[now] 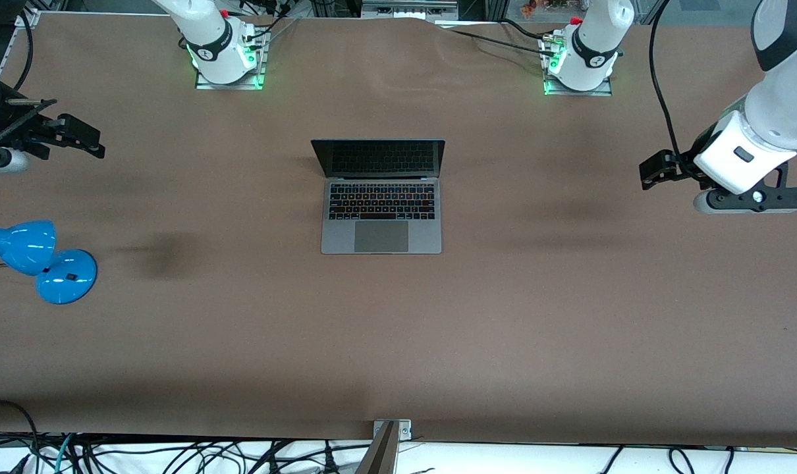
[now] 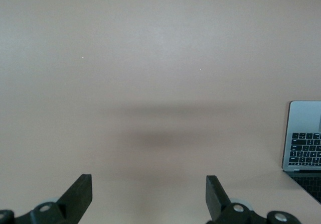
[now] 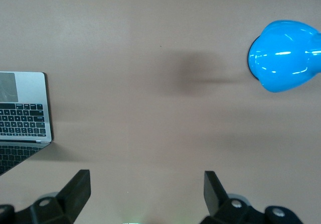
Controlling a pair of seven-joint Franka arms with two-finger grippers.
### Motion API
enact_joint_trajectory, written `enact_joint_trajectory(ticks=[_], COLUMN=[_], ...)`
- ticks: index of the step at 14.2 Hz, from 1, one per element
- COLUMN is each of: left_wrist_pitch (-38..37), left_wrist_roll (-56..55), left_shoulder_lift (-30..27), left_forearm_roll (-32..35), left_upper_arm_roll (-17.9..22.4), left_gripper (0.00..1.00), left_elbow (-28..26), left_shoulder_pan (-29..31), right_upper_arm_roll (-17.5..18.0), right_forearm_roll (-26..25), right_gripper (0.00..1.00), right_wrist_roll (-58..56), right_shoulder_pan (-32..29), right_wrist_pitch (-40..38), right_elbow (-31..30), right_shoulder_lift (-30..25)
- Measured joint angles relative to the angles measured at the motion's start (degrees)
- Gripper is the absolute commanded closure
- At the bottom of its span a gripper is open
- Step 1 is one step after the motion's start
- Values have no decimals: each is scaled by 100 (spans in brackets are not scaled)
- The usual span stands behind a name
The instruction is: Close laptop with both arms from behind
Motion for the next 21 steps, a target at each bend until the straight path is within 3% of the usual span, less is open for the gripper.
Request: enact_joint_trajectory(ticks=[21], left_wrist_pitch=[-43], left_wrist_roll=[8], left_shoulder_lift=[66], left_forearm_roll=[-2], left_upper_arm_roll=[-30], left_gripper=[0], left_elbow=[-24], left_shoulder_pan=[-205], right_upper_arm_roll=[0], right_forearm_roll=[2], right_gripper=[0], right_wrist_roll=[0], right_shoulder_pan=[0], right_wrist_pitch=[0], right_elbow=[0], right_shoulder_lift=[0])
